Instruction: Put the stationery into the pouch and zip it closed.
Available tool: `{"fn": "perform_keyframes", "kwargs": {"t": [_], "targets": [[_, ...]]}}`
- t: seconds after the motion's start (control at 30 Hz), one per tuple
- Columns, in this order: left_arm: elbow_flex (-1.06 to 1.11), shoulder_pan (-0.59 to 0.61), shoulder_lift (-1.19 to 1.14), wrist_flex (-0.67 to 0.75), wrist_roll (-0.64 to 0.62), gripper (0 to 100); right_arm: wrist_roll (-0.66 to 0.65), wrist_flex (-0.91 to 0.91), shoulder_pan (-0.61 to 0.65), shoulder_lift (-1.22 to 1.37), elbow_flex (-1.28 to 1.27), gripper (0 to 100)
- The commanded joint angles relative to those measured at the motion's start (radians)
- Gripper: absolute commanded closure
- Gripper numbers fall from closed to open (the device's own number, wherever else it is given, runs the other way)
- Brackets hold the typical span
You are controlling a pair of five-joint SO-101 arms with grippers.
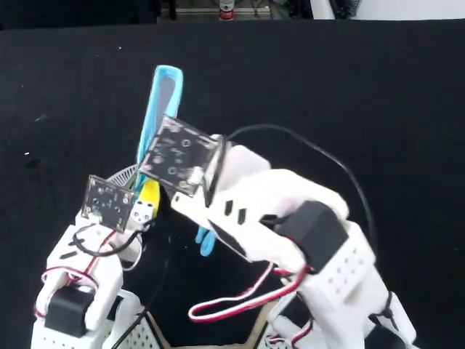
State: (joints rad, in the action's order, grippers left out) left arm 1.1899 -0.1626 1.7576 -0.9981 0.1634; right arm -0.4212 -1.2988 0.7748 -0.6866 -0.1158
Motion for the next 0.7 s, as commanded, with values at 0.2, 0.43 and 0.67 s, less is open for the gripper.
{"fn": "perform_keyframes", "kwargs": {"t": [0.2,0.43,0.67], "targets": [[-0.140,-0.007,0.009,-0.137,0.046,97,-0.006,0.011,-0.069,-0.093,-0.016,98.8],[-0.093,-0.008,0.011,-0.137,0.041,97,-0.006,0.140,-0.195,-0.087,-0.045,98.8],[-0.054,-0.008,0.071,-0.164,0.044,97,-0.006,0.311,-0.284,-0.087,-0.179,98.8]]}}
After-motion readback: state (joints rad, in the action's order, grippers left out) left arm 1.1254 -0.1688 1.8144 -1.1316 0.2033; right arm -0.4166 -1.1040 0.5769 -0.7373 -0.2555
